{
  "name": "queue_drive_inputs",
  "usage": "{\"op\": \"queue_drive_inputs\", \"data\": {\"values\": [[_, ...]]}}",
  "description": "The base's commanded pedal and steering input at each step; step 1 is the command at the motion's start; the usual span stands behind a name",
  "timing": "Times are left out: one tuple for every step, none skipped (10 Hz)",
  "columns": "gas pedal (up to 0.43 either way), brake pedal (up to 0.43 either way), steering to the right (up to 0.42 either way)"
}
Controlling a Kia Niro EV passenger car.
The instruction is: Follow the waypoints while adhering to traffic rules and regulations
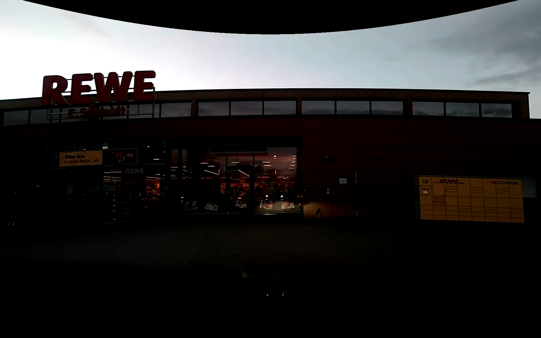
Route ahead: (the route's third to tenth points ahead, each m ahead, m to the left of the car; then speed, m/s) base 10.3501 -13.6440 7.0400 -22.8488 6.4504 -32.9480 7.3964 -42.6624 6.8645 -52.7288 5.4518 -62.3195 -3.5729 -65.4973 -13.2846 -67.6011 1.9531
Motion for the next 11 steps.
{"op": "queue_drive_inputs", "data": {"values": [[0.000,0.171,0.175],[0.000,0.165,0.214],[0.000,0.159,0.257],[0.000,0.146,0.300],[0.000,0.134,0.341],[0.000,0.122,0.391],[0.000,0.091,0.428],[0.000,0.079,0.466],[0.000,0.067,0.485],[0.000,0.000,0.502],[0.000,0.000,0.517]]}}
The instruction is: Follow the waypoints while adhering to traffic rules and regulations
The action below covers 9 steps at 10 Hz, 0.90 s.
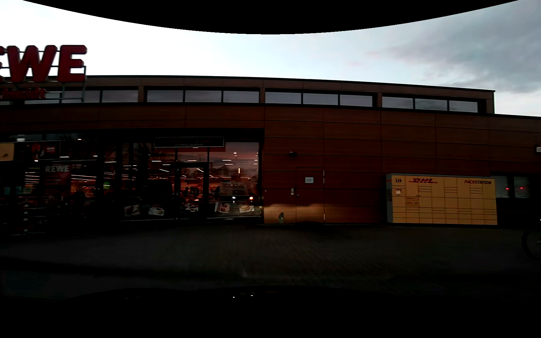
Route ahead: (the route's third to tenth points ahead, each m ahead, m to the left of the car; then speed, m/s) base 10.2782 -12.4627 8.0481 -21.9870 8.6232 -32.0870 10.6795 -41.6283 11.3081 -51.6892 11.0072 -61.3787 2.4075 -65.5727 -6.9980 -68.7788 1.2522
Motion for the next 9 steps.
{"op": "queue_drive_inputs", "data": {"values": [[0.000,0.000,0.529],[0.000,0.000,0.548],[0.000,0.000,0.567],[0.000,0.000,0.587],[0.000,0.000,0.600],[0.000,0.000,0.611],[0.000,0.000,0.618],[0.000,0.000,0.629],[0.000,0.000,0.639]]}}
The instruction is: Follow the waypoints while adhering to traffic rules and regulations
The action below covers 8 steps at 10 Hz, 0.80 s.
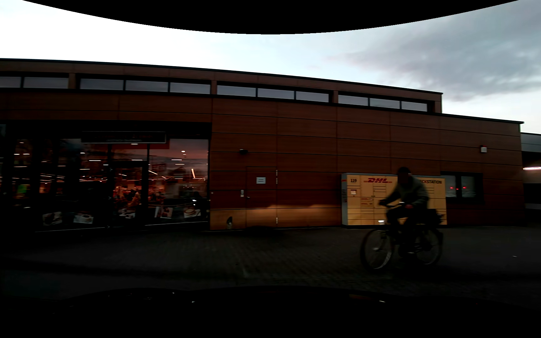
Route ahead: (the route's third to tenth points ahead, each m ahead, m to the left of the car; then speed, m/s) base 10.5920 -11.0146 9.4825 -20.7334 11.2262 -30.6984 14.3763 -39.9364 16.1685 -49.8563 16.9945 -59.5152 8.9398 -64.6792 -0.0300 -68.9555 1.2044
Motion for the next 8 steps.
{"op": "queue_drive_inputs", "data": {"values": [[0.000,0.000,0.640],[0.000,0.000,0.641],[0.000,0.000,0.641],[0.000,0.000,0.654],[0.000,0.000,0.670],[0.000,0.000,0.687],[0.000,0.000,0.696],[0.000,0.000,0.695]]}}
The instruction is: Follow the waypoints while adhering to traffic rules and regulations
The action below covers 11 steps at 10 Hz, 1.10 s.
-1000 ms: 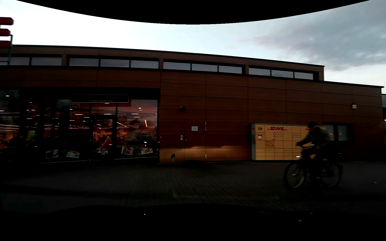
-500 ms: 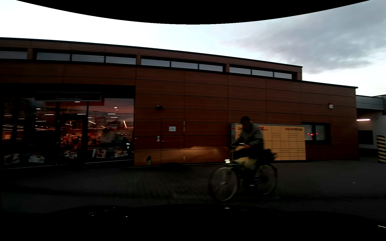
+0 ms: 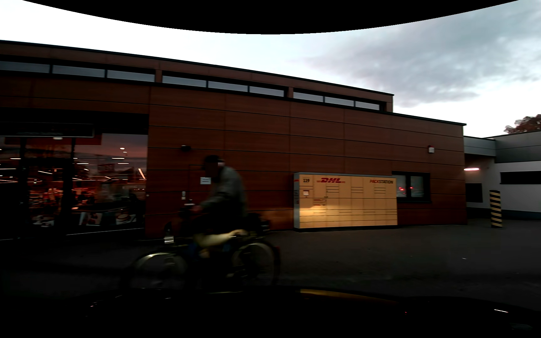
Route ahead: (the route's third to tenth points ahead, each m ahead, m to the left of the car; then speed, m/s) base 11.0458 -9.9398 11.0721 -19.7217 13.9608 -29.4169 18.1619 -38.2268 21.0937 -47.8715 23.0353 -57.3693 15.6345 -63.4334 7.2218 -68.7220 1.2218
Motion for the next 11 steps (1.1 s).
{"op": "queue_drive_inputs", "data": {"values": [[0.000,0.000,0.692],[0.000,0.000,0.687],[0.000,0.000,0.683],[0.000,0.000,0.680],[0.000,0.000,0.671],[0.067,0.000,0.659],[0.098,0.000,0.645],[0.098,0.000,0.636],[0.098,0.000,0.629],[0.110,0.000,0.625],[0.130,0.000,0.619]]}}
